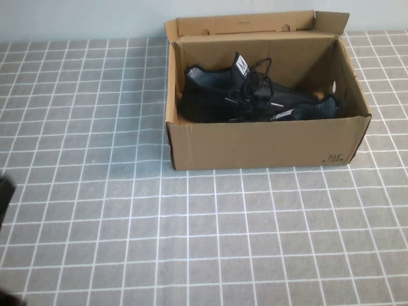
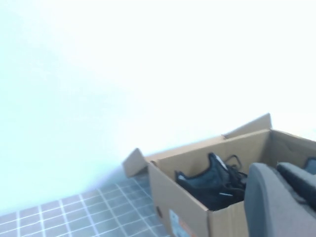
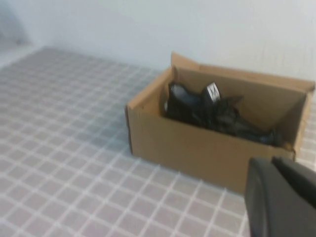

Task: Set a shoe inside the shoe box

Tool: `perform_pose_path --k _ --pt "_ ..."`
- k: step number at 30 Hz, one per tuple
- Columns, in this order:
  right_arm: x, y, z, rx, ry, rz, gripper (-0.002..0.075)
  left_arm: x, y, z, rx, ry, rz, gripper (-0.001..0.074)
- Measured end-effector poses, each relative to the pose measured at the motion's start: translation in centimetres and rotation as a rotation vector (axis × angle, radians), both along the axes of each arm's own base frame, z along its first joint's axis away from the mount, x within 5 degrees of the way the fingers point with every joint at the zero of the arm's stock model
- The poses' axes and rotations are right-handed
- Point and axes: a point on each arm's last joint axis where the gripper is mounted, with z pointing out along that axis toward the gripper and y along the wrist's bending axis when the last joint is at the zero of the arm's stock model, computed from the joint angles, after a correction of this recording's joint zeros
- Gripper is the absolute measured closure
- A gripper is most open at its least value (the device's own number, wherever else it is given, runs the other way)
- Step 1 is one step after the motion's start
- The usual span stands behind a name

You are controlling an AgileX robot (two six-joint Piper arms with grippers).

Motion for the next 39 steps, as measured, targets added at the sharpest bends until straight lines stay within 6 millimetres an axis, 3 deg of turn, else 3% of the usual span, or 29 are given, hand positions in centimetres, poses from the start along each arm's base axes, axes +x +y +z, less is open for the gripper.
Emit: perform_pose_path --k 7,14,20,34,39 --pt "2.5 1.2 -1.8 0.159 -0.071 -0.001 0.0742 -1.1 1.1 -4.6 -0.055 -0.046 0.048 0.0736" --pt "4.3 1.6 -3.7 0.268 -0.127 -0.04 0.0742 -0.5 1.1 -8.8 -0.106 0.132 0.062 0.0736" --pt "5.3 1.7 -5.2 0.307 -0.165 -0.078 0.0742 -0.5 0.9 -9.4 -0.144 0.21 0.048 0.0736" --pt "6.2 2.3 -9.2 0.233 -0.026 -0.078 0.0742 -0.5 0.9 -9.5 -0.162 0.227 0.045 0.0736" --pt "6.5 2.1 -10.7 0.092 -0.045 -0.099 0.0742 -0.5 0.9 -9.5 -0.164 0.228 0.046 0.0736"
